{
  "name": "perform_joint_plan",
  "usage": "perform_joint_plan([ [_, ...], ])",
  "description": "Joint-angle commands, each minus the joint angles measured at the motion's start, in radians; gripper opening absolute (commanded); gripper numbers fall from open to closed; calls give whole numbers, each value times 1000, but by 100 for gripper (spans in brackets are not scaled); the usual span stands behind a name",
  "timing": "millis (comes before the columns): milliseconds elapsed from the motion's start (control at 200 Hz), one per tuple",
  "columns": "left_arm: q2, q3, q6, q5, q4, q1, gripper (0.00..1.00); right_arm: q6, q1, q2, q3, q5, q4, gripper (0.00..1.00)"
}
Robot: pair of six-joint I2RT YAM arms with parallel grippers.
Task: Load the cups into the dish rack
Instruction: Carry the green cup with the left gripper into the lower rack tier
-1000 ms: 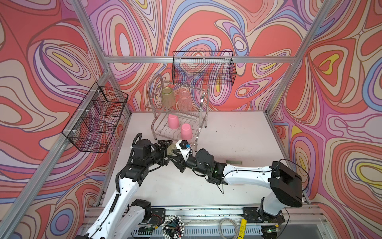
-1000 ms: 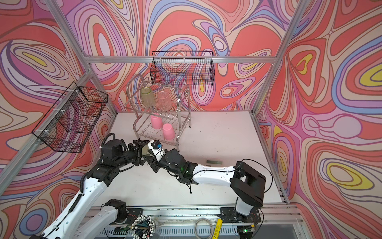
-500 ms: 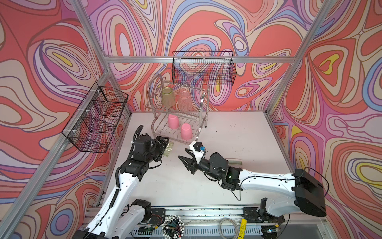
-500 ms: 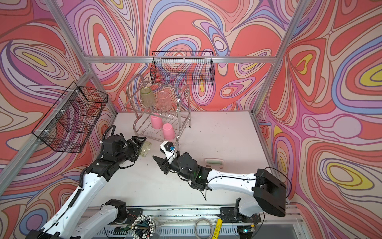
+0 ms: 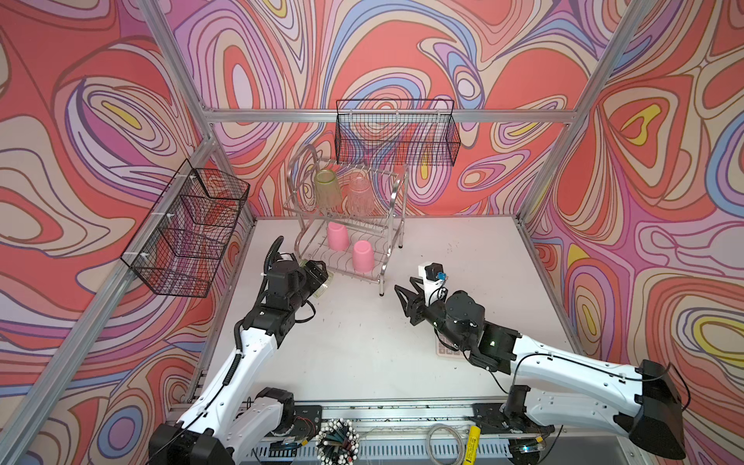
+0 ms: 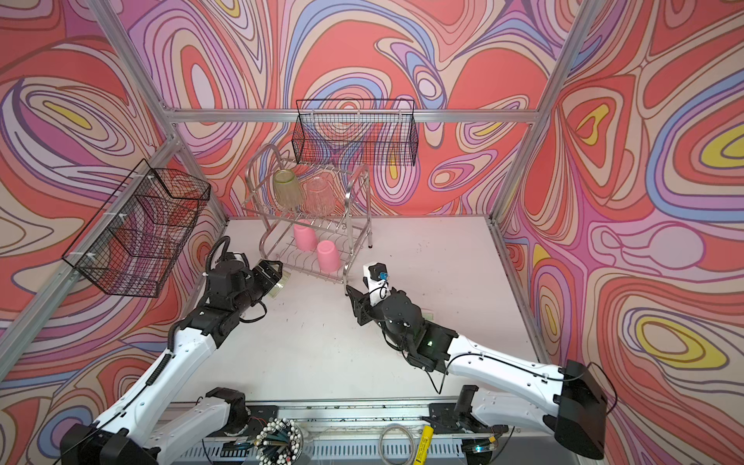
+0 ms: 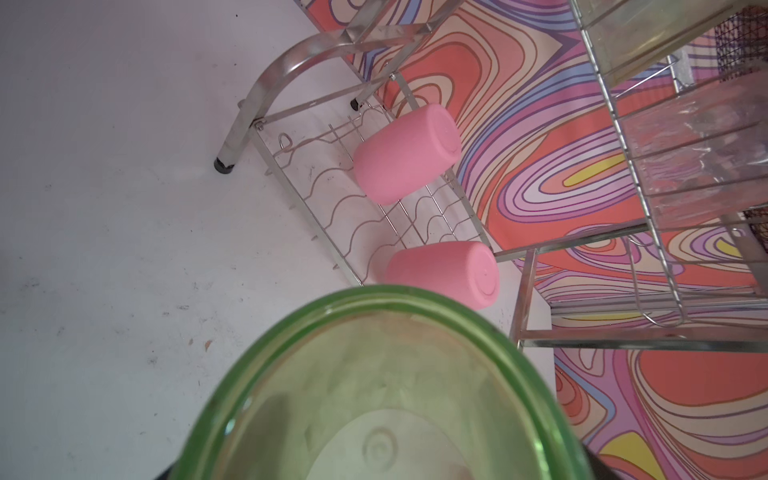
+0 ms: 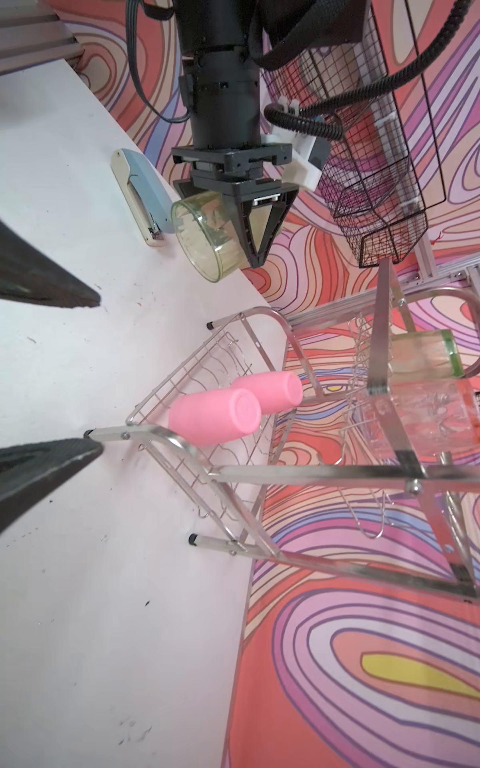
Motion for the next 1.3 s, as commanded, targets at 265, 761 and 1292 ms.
perform_joint_plan([
  [265,144,-35,249,-61,299,-31,67,-2,-53,-106,-53,54,-94,52],
  [761,355,-22,527,-46,615,-60,65,-43,-104,-156,-96,52,-72,52],
  [1292,571,103,712,-11,738,-61,67,-35,-174,-159,-146,15,-43,52],
])
